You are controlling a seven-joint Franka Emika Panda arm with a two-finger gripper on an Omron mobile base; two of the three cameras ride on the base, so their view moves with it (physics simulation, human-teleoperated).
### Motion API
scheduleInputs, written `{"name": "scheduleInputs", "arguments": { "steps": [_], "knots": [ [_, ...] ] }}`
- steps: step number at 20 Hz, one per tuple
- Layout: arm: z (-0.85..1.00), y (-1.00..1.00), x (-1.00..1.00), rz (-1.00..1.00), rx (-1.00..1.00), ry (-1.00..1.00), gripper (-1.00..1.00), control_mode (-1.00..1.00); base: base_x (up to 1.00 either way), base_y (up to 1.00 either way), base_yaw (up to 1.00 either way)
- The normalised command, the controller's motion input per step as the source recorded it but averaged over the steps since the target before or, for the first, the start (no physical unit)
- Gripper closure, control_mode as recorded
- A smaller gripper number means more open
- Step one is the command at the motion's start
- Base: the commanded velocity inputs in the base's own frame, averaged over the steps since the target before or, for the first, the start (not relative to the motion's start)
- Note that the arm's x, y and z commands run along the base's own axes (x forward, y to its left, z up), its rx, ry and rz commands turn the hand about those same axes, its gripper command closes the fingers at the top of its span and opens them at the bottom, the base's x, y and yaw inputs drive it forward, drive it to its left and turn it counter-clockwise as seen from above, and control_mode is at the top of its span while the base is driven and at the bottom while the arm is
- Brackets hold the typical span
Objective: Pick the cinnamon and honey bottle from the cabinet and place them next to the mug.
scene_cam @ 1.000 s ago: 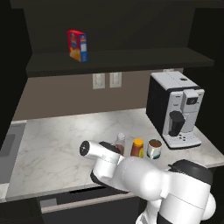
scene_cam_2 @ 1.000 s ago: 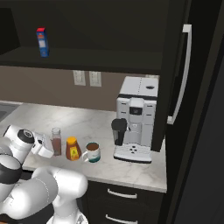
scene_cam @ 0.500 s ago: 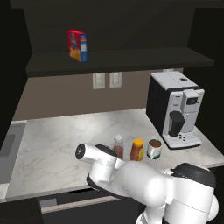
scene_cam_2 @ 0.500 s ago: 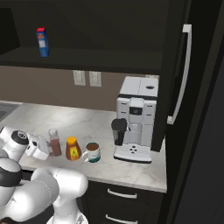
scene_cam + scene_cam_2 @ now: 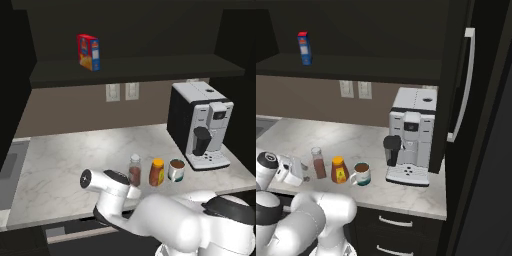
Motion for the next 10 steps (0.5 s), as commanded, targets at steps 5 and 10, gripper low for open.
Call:
{"name": "scheduleInputs", "arguments": {
  "steps": [5, 10],
  "knots": [
    [0.67, -0.1, -0.38, -0.01, 0.01, -0.08, -1.0, -1.0, 0.0, 0.0, 0.0],
    [0.83, -0.43, -0.32, -0.04, 0.15, -0.11, -1.0, -1.0, 0.0, 0.0, 0.0]
  ]
}}
